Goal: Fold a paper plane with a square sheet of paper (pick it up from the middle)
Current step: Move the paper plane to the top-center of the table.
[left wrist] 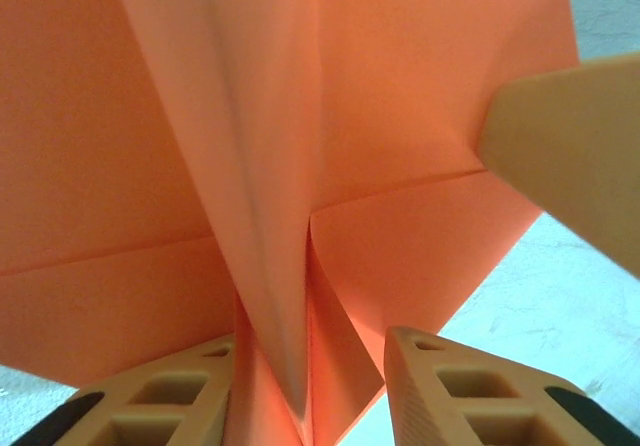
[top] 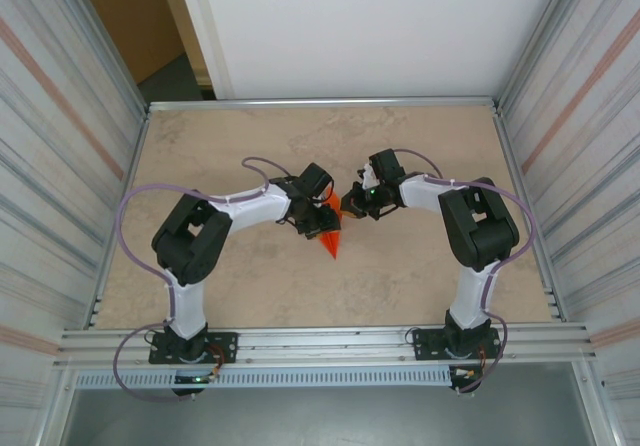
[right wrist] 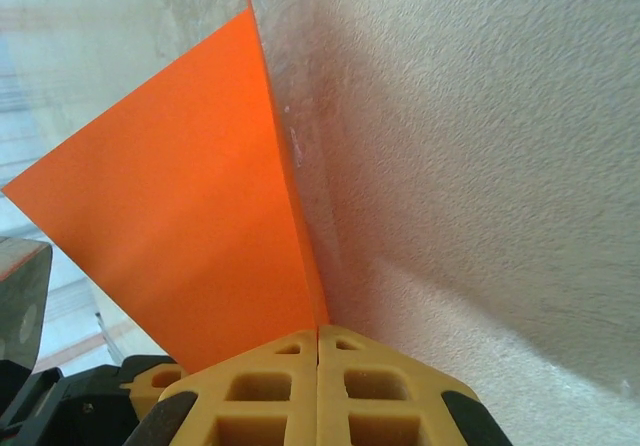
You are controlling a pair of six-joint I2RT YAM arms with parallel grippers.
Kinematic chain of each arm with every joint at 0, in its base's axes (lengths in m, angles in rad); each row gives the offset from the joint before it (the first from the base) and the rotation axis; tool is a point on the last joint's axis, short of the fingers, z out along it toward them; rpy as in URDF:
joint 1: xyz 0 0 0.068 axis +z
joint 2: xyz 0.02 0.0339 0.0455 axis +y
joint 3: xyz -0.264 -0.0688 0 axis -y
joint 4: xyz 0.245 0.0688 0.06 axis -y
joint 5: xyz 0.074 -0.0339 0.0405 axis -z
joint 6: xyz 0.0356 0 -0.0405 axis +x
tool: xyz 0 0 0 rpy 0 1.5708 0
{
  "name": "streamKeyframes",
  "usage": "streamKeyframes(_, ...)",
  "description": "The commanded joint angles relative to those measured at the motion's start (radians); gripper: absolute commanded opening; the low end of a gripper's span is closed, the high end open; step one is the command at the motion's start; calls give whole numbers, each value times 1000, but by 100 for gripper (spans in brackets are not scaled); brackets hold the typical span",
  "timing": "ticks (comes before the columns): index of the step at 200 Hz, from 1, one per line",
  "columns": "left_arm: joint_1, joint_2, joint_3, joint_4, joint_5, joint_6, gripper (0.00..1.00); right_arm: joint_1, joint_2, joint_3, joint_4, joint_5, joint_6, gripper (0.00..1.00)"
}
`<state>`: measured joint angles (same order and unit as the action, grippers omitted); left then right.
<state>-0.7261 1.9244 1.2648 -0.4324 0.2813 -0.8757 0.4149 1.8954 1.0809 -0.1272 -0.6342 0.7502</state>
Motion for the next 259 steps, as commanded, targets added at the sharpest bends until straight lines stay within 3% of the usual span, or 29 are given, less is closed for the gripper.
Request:
streamKeyframes(1,1,24,34,-45,-34,-13,36,10,-35,-2,7,-30,8,4)
streamKeyframes(73,2,36,45,-64,-57,-18,25,12,-43,-3,12,-48,10,9)
streamKeyframes(130,9,32,77,-128,-101,31,12,-37,-101,-49,1,39,29,40)
streamKeyframes(182,77,10,139,-234,-142,208,9,-105,-223,-137,-7,184,20,53)
streamKeyframes(234,179,55,251,-352,-211,418,8,-116,-242,-152,-25,232,10,55)
streamKeyframes(259,187,120,332,-383,-238,480,8,-116,-231,-149,-21,225,11,55)
